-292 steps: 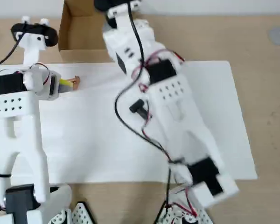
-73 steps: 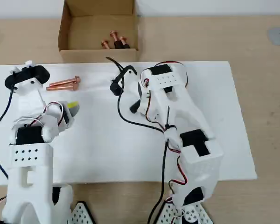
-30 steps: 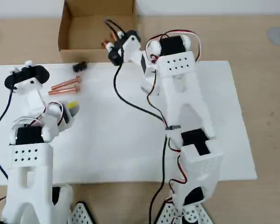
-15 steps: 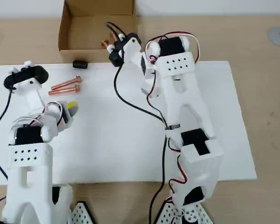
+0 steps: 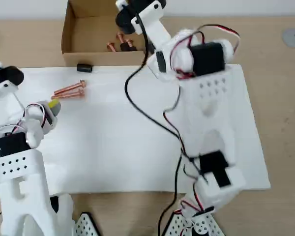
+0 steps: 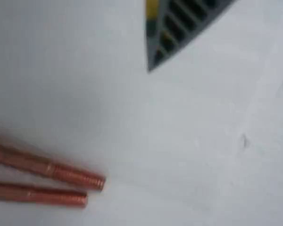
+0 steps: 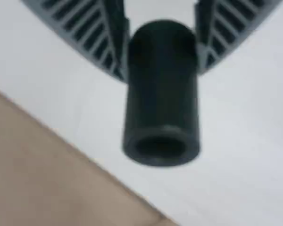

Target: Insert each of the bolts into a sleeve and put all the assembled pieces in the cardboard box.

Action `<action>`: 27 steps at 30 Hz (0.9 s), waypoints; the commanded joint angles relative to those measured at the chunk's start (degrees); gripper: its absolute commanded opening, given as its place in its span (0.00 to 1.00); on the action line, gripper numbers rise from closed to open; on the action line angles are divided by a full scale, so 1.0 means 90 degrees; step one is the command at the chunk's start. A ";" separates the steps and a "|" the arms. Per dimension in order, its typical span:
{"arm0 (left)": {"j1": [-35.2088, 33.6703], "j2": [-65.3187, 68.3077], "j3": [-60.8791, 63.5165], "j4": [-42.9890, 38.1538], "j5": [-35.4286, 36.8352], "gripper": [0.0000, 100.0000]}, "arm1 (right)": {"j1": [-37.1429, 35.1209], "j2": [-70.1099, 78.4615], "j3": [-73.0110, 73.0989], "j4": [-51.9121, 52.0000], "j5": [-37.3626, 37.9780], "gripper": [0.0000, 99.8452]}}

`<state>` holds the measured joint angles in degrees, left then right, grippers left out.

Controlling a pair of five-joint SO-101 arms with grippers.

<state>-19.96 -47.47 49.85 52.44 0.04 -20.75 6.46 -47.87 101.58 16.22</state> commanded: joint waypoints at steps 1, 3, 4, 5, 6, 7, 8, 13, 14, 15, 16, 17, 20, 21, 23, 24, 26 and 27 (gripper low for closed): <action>-0.0078 0.0122 -0.0371 -0.0469 0.0527 0.27 | -0.0259 -0.1089 0.0845 0.0098 -0.0049 0.01; -0.0107 0.0513 -0.0352 -0.0772 0.1592 0.27 | -0.0386 -0.1607 0.1665 0.0098 -0.0068 0.01; -0.0078 0.0747 -0.0391 -0.0869 0.1973 0.27 | -0.0464 -0.1861 0.2066 0.0068 -0.0068 0.01; -0.0039 0.0991 -0.0420 -0.0967 0.2256 0.27 | -0.0503 -0.2134 0.2447 0.0039 -0.0059 0.01; 0.0029 0.1245 -0.0518 -0.1065 0.2491 0.27 | -0.0532 -0.2379 0.2799 -0.0020 -0.0039 0.01; 0.0117 0.1519 -0.0635 -0.1133 0.2716 0.27 | -0.0523 -0.2632 0.3160 -0.0127 -0.0029 0.01; 0.0205 0.1812 -0.0752 -0.1172 0.2921 0.27 | -0.0523 -0.2867 0.3492 -0.0244 -0.0029 0.01; 0.0723 0.3355 -0.1768 -0.1133 0.3526 0.26 | -0.0503 -0.3766 0.4987 -0.0567 0.0107 0.01; 0.0850 0.3600 -0.1983 -0.1133 0.3556 0.26 | -0.0513 -0.3893 0.5250 -0.0635 0.0107 0.01; 0.0977 0.3805 -0.2178 -0.1133 0.3546 0.26 | -0.0513 -0.4000 0.5475 -0.0674 0.0107 0.01; 0.1084 0.3941 -0.2354 -0.1084 0.3556 0.26 | -0.0513 -0.4068 0.5631 -0.0684 0.0107 0.01; 0.1182 0.4039 -0.2510 -0.0957 0.3565 0.26 | -0.0513 -0.4137 0.5768 -0.0723 0.0088 0.01; 0.1338 0.4264 -0.2764 -0.0664 0.3751 0.26 | -0.0513 -0.4234 0.5924 -0.0742 0.0059 0.01; 0.1309 0.4332 -0.2764 -0.0635 0.3888 0.26 | -0.0513 -0.4234 0.5924 -0.0733 0.0059 0.01; 0.1241 0.4479 -0.2764 -0.0645 0.4034 0.26 | -0.0523 -0.4234 0.5924 -0.0723 0.0059 0.01; 0.1211 0.4567 -0.2784 -0.0645 0.4083 0.26 | -0.0523 -0.4234 0.5924 -0.0723 0.0059 0.01; 0.1162 0.4742 -0.2813 -0.0645 0.4230 0.26 | -0.0523 -0.4225 0.5924 -0.0723 0.0049 0.01; 0.1123 0.4830 -0.2813 -0.0645 0.4308 0.26 | -0.0523 -0.4225 0.5915 -0.0723 0.0049 0.01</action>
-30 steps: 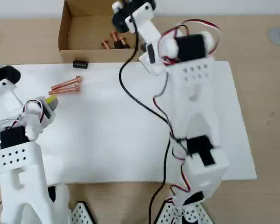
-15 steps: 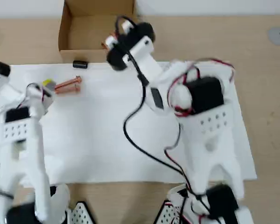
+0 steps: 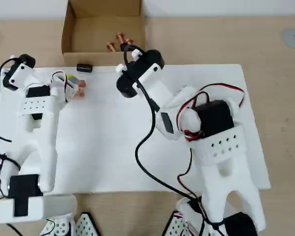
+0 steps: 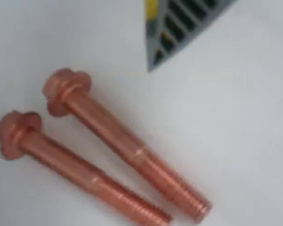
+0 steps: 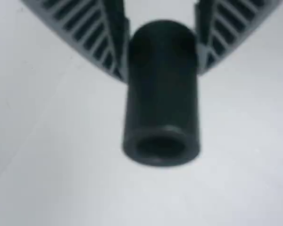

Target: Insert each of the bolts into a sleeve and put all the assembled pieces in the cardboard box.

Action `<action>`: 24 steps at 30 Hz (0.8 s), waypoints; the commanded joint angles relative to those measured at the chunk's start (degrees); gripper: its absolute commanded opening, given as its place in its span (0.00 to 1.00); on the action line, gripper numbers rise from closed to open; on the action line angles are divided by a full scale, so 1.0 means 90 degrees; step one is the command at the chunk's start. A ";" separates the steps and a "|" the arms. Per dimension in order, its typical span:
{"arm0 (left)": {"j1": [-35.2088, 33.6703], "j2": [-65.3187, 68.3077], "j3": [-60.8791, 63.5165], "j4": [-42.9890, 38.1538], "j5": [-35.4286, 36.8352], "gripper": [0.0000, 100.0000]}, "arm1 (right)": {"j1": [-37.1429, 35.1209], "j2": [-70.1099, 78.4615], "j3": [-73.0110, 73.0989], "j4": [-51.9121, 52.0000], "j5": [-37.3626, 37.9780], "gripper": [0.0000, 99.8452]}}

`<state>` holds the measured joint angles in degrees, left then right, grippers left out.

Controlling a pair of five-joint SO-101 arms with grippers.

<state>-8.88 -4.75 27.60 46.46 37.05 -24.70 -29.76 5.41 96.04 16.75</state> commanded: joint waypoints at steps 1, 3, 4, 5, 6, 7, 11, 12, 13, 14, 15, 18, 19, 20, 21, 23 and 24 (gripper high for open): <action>-0.0137 0.0181 -0.0352 0.0010 0.0264 0.26 | -0.0083 -0.0200 -0.0005 -0.0107 -0.0010 0.01; -0.0166 0.0357 -0.0381 0.0000 0.0332 0.26 | -0.0083 -0.0200 -0.0015 -0.0098 -0.0059 0.01; -0.0166 0.0454 -0.0420 -0.0039 0.0322 0.26 | -0.0083 -0.0220 -0.0015 -0.0098 -0.0147 0.01; -0.0156 0.0532 -0.0469 -0.0049 0.0322 0.26 | -0.0083 -0.0220 -0.0015 -0.0098 -0.0205 0.01; -0.0137 0.0620 -0.0537 -0.0088 0.0322 0.26 | -0.0083 -0.0220 -0.0015 -0.0098 -0.0225 0.01; -0.0117 0.0708 -0.0586 -0.0137 0.0322 0.26 | -0.0083 -0.0220 -0.0015 -0.0098 -0.0225 0.01; -0.0107 0.1089 -0.0840 -0.0215 0.0322 0.26 | -0.0083 -0.0230 -0.0024 -0.0039 -0.0225 0.01; -0.0107 0.1187 -0.0928 -0.0215 0.0313 0.26 | -0.0083 -0.0230 -0.0034 0.0000 -0.0225 0.01; -0.0107 0.1284 -0.1016 -0.0186 0.0313 0.26 | -0.0083 -0.0230 -0.0054 0.0029 -0.0225 0.01; -0.0107 0.1372 -0.1084 -0.0166 0.0274 0.26 | -0.0083 -0.0230 -0.0083 0.0039 -0.0225 0.01; -0.0107 0.1460 -0.1123 -0.0166 0.0147 0.26 | -0.0083 -0.0239 -0.0112 0.0039 -0.0225 0.01; -0.0088 0.1578 -0.1133 -0.0156 -0.0225 0.21 | -0.0083 -0.0239 -0.0239 0.0156 -0.0225 0.01; -0.0088 0.1587 -0.1123 -0.0156 -0.0332 0.18 | -0.0083 -0.0239 -0.0298 0.0205 -0.0225 0.01; -0.0088 0.1607 -0.1123 -0.0147 -0.0430 0.14 | -0.0083 -0.0239 -0.0347 0.0244 -0.0225 0.01; -0.0088 0.1617 -0.1104 -0.0137 -0.0508 0.11 | -0.0083 -0.0239 -0.0396 0.0293 -0.0225 0.01; -0.0088 0.1626 -0.1162 0.0088 -0.0596 0.07 | -0.0083 -0.0239 -0.0444 0.0313 -0.0225 0.01; -0.0088 0.1626 -0.1201 0.0215 -0.0596 0.07 | -0.0083 -0.0239 -0.0464 0.0313 -0.0225 0.01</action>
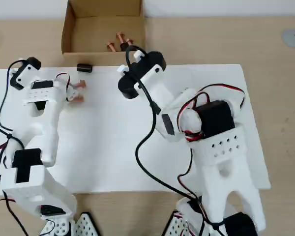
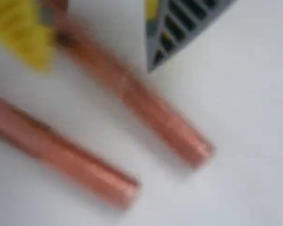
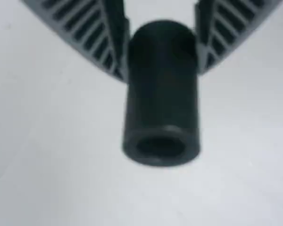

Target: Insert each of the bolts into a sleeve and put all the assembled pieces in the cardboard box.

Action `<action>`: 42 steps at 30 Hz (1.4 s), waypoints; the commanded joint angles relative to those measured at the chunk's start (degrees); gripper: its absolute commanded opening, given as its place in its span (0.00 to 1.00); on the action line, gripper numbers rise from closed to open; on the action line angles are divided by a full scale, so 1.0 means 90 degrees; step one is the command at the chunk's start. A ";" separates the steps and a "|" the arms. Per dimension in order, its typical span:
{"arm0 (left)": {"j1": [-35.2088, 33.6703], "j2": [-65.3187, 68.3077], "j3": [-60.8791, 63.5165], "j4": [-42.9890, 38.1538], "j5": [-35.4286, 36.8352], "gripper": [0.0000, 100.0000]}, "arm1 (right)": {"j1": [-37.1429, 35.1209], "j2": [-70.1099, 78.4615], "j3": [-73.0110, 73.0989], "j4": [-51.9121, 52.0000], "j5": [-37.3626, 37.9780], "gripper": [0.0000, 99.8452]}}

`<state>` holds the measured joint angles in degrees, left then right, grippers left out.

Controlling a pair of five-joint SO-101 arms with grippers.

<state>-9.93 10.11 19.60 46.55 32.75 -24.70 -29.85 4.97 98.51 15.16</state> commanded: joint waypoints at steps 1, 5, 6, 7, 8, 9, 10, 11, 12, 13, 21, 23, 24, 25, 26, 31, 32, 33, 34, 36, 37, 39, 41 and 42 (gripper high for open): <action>0.0029 -0.0024 -0.0352 0.0313 -0.0127 0.07 | -0.0083 -0.0230 -0.0415 0.0039 -0.0049 0.01; 0.0029 -0.0015 -0.0313 0.0586 -0.0156 0.07 | -0.0083 -0.0230 -0.0415 0.0078 -0.0049 0.01; 0.0029 -0.0015 -0.0303 0.0664 -0.0156 0.07 | -0.0083 -0.0230 -0.0415 0.0078 -0.0049 0.01; 0.0029 -0.0015 -0.0303 0.0772 -0.0176 0.07 | -0.0083 -0.0230 -0.0415 0.0078 -0.0049 0.01; 0.0029 -0.0015 -0.0303 0.0869 -0.0254 0.07 | -0.0083 -0.0230 -0.0425 0.0078 -0.0049 0.01; 0.0029 -0.0015 -0.0303 0.0938 -0.0342 0.07 | -0.0083 -0.0230 -0.0425 0.0078 -0.0049 0.01; 0.0020 -0.0015 -0.0313 0.1006 -0.0371 0.07 | -0.0083 -0.0230 -0.0425 0.0078 -0.0049 0.01; 0.0020 -0.0015 -0.0342 0.1084 -0.0381 0.07 | -0.0083 -0.0230 -0.0425 0.0078 -0.0049 0.01; 0.0000 -0.0024 -0.0352 0.1162 -0.0381 0.07 | -0.0083 -0.0230 -0.0425 0.0078 -0.0049 0.01; -0.0010 -0.0044 -0.0352 0.1241 -0.0381 0.07 | -0.0083 -0.0230 -0.0425 0.0078 -0.0049 0.01; -0.0049 -0.0073 -0.0459 0.2188 -0.0381 0.22 | -0.0073 -0.0230 -0.0425 0.0078 -0.0049 0.01; -0.0049 -0.0073 -0.0459 0.2237 -0.0381 0.24 | -0.0073 -0.0230 -0.0425 0.0078 -0.0049 0.01; -0.0059 -0.0044 -0.0449 0.2227 -0.0381 0.24 | -0.0073 -0.0230 -0.0425 0.0078 -0.0049 0.01; -0.0088 -0.0024 -0.0449 0.2227 -0.0381 0.24 | -0.0073 -0.0230 -0.0425 0.0078 -0.0049 0.01; -0.0107 -0.0015 -0.0449 0.2217 -0.0381 0.24 | -0.0073 -0.0230 -0.0425 0.0078 -0.0049 0.01; -0.0137 -0.0015 -0.0459 0.2208 -0.0635 0.24 | -0.0054 -0.0230 -0.0425 0.0068 -0.0029 0.01; -0.0137 -0.0024 -0.0459 0.2208 -0.0684 0.23 | -0.0054 -0.0230 -0.0425 0.0068 -0.0029 0.01; -0.0137 -0.0034 -0.0459 0.2208 -0.0694 0.20 | -0.0054 -0.0230 -0.0425 0.0068 -0.0020 0.01; -0.0137 -0.0054 -0.0459 0.2208 -0.0703 0.17 | -0.0054 -0.0230 -0.0425 0.0068 -0.0020 0.01; -0.0156 -0.0063 -0.0459 0.2208 -0.0703 0.11 | -0.0054 -0.0230 -0.0425 0.0068 -0.0020 0.01; -0.0176 -0.0063 -0.0459 0.2217 -0.0703 0.08 | -0.0044 -0.0230 -0.0425 0.0068 -0.0020 0.01; -0.0176 -0.0063 -0.0459 0.2217 -0.0733 0.05 | -0.0044 -0.0230 -0.0425 0.0068 -0.0020 0.01; -0.0176 -0.0063 -0.0449 0.2227 -0.0869 0.04 | -0.0044 -0.0230 -0.0425 0.0068 -0.0020 0.01; -0.0176 -0.0063 -0.0440 0.2227 -0.0928 0.04 | -0.0044 -0.0230 -0.0425 0.0068 -0.0020 0.01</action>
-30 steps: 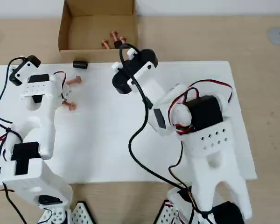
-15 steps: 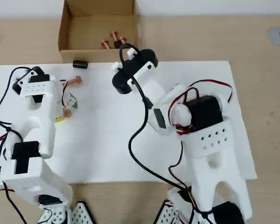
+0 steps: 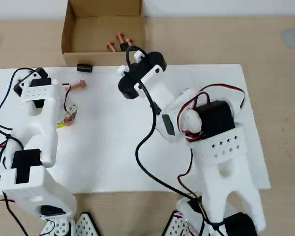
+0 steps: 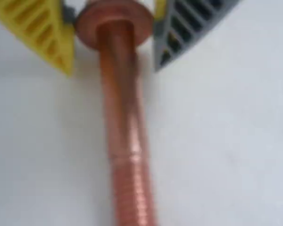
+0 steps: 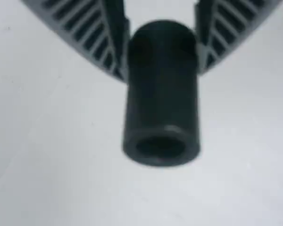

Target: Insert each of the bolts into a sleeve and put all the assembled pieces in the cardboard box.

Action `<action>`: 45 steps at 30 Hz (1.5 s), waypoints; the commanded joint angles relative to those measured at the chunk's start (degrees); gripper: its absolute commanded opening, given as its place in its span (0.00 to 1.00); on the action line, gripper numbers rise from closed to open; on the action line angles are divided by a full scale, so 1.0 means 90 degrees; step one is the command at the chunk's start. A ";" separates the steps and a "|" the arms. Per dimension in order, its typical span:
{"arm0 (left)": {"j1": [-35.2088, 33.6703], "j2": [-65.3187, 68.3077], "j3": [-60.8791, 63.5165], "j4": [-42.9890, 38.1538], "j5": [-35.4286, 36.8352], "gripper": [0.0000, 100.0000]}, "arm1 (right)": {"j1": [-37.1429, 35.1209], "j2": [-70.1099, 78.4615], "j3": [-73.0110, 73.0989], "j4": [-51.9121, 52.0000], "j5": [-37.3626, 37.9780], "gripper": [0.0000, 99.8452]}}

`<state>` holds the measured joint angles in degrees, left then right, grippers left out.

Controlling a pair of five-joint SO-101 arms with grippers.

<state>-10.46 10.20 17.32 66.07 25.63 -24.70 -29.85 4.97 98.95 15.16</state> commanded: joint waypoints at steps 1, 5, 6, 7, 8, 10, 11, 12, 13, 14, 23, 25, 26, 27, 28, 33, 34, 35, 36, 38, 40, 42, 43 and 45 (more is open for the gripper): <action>-0.0117 -0.0073 -0.0186 0.0078 -0.0137 0.03 | -0.0044 -0.0230 -0.0425 0.0020 -0.0020 0.01; -0.0117 -0.0083 -0.0166 0.0098 -0.0147 0.03 | -0.0044 -0.0230 -0.0425 0.0010 -0.0020 0.01; -0.0117 -0.0083 -0.0176 0.0107 -0.0156 0.03 | -0.0044 -0.0230 -0.0425 0.0010 -0.0020 0.01; -0.0117 -0.0083 -0.0205 0.0127 -0.0234 0.03 | -0.0044 -0.0230 -0.0425 0.0010 -0.0020 0.01; -0.0117 -0.0093 -0.0234 0.0225 -0.0303 0.03 | -0.0044 -0.0230 -0.0425 0.0010 -0.0020 0.01; -0.0117 -0.0093 -0.0430 0.0537 -0.0391 0.03 | -0.0044 -0.0230 -0.0425 0.0020 -0.0020 0.01; -0.0117 -0.0093 -0.0567 0.0703 -0.0479 0.03 | -0.0044 -0.0230 -0.0425 0.0020 -0.0020 0.01; -0.0127 -0.0112 -0.0694 0.0869 -0.0557 0.03 | -0.0044 -0.0230 -0.0425 0.0020 -0.0029 0.01; -0.0166 -0.0190 -0.0830 0.1045 -0.0635 0.02 | -0.0044 -0.0239 -0.0425 0.0020 -0.0029 0.01; -0.0234 -0.0327 -0.0957 0.1201 -0.0694 0.02 | -0.0044 -0.0239 -0.0425 0.0020 -0.0039 0.01; -0.0430 -0.3140 -0.0869 0.1504 -0.1739 0.02 | -0.0044 -0.0239 -0.0425 0.0020 -0.0039 0.01; -0.0440 -0.3629 -0.0479 0.1504 -0.1768 0.03 | -0.0044 -0.0239 -0.0425 0.0020 -0.0039 0.01; -0.0449 -0.3805 -0.0205 0.1495 -0.1758 0.03 | -0.0044 -0.0259 -0.0425 0.0020 -0.0039 0.01; -0.0469 -0.3902 0.0117 0.1475 -0.1719 0.03 | -0.0044 -0.0308 -0.0425 0.0020 -0.0039 0.01; -0.0537 -0.3941 0.0469 0.1368 -0.1631 0.03 | -0.0044 -0.0386 -0.0415 0.0020 -0.0039 0.01; -0.1592 -0.4010 0.1348 0.0772 -0.1035 0.06 | -0.0044 -0.0611 -0.0376 0.0029 -0.0020 0.01; -0.1758 -0.4010 0.1348 0.0772 -0.0967 0.09 | -0.0044 -0.0611 -0.0376 0.0029 -0.0020 0.01; -0.1885 -0.4010 0.1358 0.0781 -0.0908 0.13 | -0.0044 -0.0601 -0.0376 0.0029 -0.0020 0.01; -0.2002 -0.4010 0.1377 0.0781 -0.0879 0.17 | -0.0044 -0.0601 -0.0376 0.0029 -0.0020 0.01; -0.2110 -0.4010 0.1407 0.0781 -0.0928 0.21 | -0.0044 -0.0601 -0.0376 0.0020 -0.0020 0.01; -0.2051 -0.3990 0.1485 0.0781 -0.1055 0.22 | -0.0044 -0.0601 -0.0376 0.0020 -0.0029 0.01; -0.1866 -0.3941 0.1573 0.0772 -0.1201 0.22 | -0.0044 -0.0601 -0.0376 0.0020 -0.0029 0.01; -0.1788 -0.3941 0.1612 0.0772 -0.1221 0.22 | -0.0044 -0.0601 -0.0376 0.0020 -0.0029 0.01; -0.1719 -0.3941 0.1612 0.0772 -0.1211 0.22 | -0.0044 -0.0601 -0.0376 0.0020 -0.0039 0.01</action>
<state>-26.99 -24.00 32.18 73.80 15.08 -24.70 -33.63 4.97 98.95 15.16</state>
